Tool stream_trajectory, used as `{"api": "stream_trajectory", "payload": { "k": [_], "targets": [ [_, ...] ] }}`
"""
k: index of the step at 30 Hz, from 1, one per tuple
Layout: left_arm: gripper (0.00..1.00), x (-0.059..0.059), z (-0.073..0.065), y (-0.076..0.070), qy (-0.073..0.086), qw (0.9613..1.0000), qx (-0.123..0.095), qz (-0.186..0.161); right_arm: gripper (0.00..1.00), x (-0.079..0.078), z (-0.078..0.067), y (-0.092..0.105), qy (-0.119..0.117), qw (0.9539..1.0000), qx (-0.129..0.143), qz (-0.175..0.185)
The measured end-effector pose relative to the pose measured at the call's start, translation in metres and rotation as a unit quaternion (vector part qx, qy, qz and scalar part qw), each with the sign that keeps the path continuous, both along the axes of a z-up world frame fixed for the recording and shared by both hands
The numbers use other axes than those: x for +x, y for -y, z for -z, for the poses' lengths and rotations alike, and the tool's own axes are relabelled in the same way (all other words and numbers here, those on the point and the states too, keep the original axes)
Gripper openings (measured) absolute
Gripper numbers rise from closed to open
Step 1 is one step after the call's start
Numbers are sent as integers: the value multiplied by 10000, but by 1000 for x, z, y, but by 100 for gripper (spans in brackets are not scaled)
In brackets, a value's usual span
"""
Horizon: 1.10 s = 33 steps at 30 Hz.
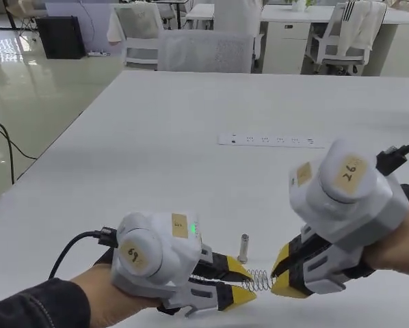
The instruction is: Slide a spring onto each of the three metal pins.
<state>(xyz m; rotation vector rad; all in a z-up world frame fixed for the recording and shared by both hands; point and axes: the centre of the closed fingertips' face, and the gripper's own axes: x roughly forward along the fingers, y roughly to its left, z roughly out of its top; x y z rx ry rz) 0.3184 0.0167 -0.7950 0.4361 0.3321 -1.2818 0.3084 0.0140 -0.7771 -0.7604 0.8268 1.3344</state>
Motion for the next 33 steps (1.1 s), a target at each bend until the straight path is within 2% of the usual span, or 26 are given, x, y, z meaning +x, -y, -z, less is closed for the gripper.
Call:
{"api": "stream_trajectory", "payload": {
  "k": [14,23,33],
  "targets": [
    [2,2,-4,1,-47,9999,-124,-76,8,-1,-20,-22,231,9989,385,-133],
    [2,1,-2,1,-162,9997,-153,-109,8,0,-17,-23,212,9988,407,-164],
    [2,-1,-10,6,-141,9995,-288,-56,9,-2,-8,-23,144,9992,339,-184]
  ]
}}
